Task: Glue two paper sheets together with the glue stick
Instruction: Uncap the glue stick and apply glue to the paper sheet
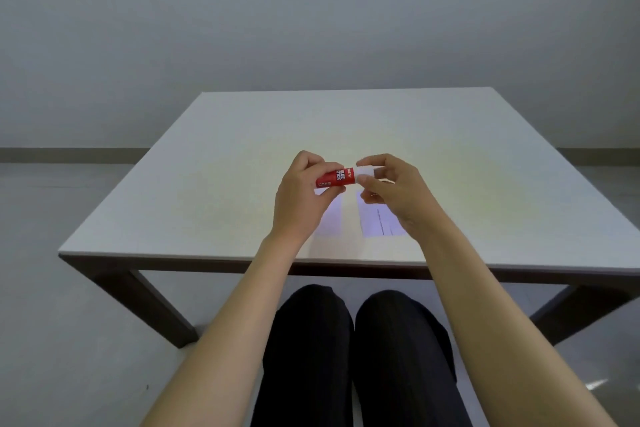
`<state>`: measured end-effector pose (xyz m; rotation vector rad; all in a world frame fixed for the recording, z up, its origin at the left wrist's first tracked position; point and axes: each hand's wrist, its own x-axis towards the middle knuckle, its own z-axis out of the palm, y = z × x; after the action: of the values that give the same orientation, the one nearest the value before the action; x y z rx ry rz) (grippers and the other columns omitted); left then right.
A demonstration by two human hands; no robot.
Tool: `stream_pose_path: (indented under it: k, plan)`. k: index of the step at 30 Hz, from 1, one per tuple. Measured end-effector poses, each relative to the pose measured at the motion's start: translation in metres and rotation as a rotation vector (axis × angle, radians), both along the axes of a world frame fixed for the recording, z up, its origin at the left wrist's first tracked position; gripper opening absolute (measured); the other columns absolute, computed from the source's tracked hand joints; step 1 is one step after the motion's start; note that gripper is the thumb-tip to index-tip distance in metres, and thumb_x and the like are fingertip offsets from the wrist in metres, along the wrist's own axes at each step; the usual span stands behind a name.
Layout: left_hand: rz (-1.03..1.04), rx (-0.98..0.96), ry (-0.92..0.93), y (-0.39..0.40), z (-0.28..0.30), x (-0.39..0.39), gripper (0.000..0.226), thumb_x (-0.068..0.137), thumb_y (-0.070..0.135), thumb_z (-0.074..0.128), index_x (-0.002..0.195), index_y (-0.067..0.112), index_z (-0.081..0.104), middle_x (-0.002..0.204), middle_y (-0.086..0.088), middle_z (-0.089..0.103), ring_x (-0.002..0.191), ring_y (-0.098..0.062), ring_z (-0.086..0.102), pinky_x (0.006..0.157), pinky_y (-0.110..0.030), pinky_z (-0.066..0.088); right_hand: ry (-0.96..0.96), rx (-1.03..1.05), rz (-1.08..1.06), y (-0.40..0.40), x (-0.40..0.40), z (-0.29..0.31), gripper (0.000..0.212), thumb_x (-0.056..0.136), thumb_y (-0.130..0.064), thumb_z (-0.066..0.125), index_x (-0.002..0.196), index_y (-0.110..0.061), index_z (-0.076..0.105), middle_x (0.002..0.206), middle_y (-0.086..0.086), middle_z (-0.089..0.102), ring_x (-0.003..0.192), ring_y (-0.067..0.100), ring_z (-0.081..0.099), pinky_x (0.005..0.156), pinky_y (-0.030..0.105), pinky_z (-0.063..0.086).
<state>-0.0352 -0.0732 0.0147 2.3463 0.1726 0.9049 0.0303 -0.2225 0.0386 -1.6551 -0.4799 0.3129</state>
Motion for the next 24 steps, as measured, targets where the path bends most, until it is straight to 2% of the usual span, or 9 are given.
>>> stream_pose_path:
  k: [3, 7, 9, 12, 14, 16, 18, 21, 24]
  plan:
    - [-0.020, 0.005, -0.005, -0.0035, 0.0014, -0.0021, 0.033, 0.074, 0.017, 0.077, 0.106, 0.016, 0.071, 0.094, 0.006, 0.049, 0.087, -0.011, 0.051, 0.075, -0.020, 0.044, 0.071, -0.048, 0.056, -0.0088, 0.0025, 0.0022, 0.031, 0.085, -0.026, 0.069, 0.113, -0.016, 0.059, 0.095, 0.009, 0.065, 0.064, 0.019, 0.066, 0.064, 0.028, 0.058]
    - [-0.048, 0.035, -0.004, -0.0072, 0.0033, -0.0030, 0.032, 0.073, 0.016, 0.077, 0.105, 0.016, 0.071, 0.094, 0.007, 0.049, 0.085, -0.011, 0.052, 0.075, -0.025, 0.049, 0.126, -0.120, -0.002, -0.0087, 0.0030, 0.0047, 0.031, 0.091, -0.038, 0.058, 0.084, -0.008, 0.058, 0.063, 0.010, 0.061, 0.038, 0.015, 0.052, 0.042, 0.024, 0.049]
    - [-0.034, 0.034, -0.005, -0.0066, 0.0034, -0.0035, 0.033, 0.073, 0.017, 0.078, 0.105, 0.016, 0.071, 0.094, 0.007, 0.049, 0.086, -0.011, 0.051, 0.075, -0.023, 0.047, 0.075, -0.070, 0.061, -0.0106, 0.0058, 0.0029, 0.009, 0.090, -0.021, 0.062, 0.092, -0.013, 0.059, 0.077, 0.012, 0.062, 0.051, 0.015, 0.060, 0.054, 0.024, 0.054]
    - [-0.023, 0.025, -0.010, -0.0059, 0.0036, -0.0048, 0.034, 0.073, 0.018, 0.078, 0.106, 0.016, 0.071, 0.094, 0.006, 0.049, 0.087, -0.011, 0.051, 0.076, -0.020, 0.044, 0.082, -0.086, 0.099, -0.0135, 0.0058, 0.0030, 0.031, 0.086, -0.030, 0.066, 0.115, -0.023, 0.055, 0.099, 0.009, 0.063, 0.071, 0.020, 0.068, 0.067, 0.030, 0.058]
    - [-0.028, 0.036, -0.005, -0.0076, 0.0040, -0.0050, 0.034, 0.073, 0.018, 0.077, 0.107, 0.017, 0.071, 0.094, 0.007, 0.050, 0.086, -0.010, 0.051, 0.076, -0.021, 0.046, 0.157, -0.111, 0.024, -0.0118, 0.0045, 0.0038, 0.041, 0.086, -0.048, 0.059, 0.104, -0.012, 0.059, 0.082, 0.009, 0.067, 0.055, 0.018, 0.066, 0.054, 0.027, 0.056]
    - [-0.031, 0.049, -0.003, -0.0087, 0.0039, -0.0041, 0.034, 0.073, 0.018, 0.077, 0.106, 0.017, 0.071, 0.095, 0.004, 0.052, 0.086, -0.010, 0.050, 0.074, -0.023, 0.047, 0.134, -0.119, -0.021, -0.0107, 0.0045, 0.0026, 0.036, 0.091, -0.041, 0.057, 0.084, -0.006, 0.060, 0.067, 0.011, 0.064, 0.041, 0.014, 0.058, 0.043, 0.022, 0.050]
    - [-0.017, 0.051, -0.002, -0.0077, 0.0032, -0.0033, 0.034, 0.073, 0.019, 0.078, 0.106, 0.017, 0.071, 0.097, -0.001, 0.055, 0.087, -0.010, 0.050, 0.074, -0.023, 0.047, 0.062, -0.077, 0.004, -0.0119, 0.0065, 0.0013, 0.012, 0.090, -0.022, 0.062, 0.089, -0.010, 0.061, 0.080, 0.011, 0.066, 0.052, 0.011, 0.063, 0.051, 0.022, 0.054]
    - [-0.005, 0.046, 0.003, -0.0062, 0.0030, -0.0035, 0.034, 0.074, 0.020, 0.077, 0.107, 0.017, 0.071, 0.097, 0.000, 0.055, 0.087, -0.010, 0.050, 0.075, -0.022, 0.046, 0.061, -0.082, 0.075, -0.0144, 0.0078, 0.0047, 0.027, 0.086, -0.027, 0.067, 0.111, -0.018, 0.058, 0.101, 0.003, 0.067, 0.076, 0.018, 0.070, 0.067, 0.029, 0.058]
    - [-0.018, 0.049, -0.004, -0.0076, 0.0043, -0.0027, 0.033, 0.073, 0.018, 0.077, 0.106, 0.017, 0.071, 0.095, 0.005, 0.051, 0.085, -0.010, 0.050, 0.074, -0.023, 0.047, 0.144, -0.145, -0.030, -0.0092, 0.0043, 0.0077, 0.039, 0.090, -0.045, 0.056, 0.091, -0.007, 0.064, 0.074, 0.009, 0.070, 0.051, 0.018, 0.063, 0.054, 0.027, 0.054]
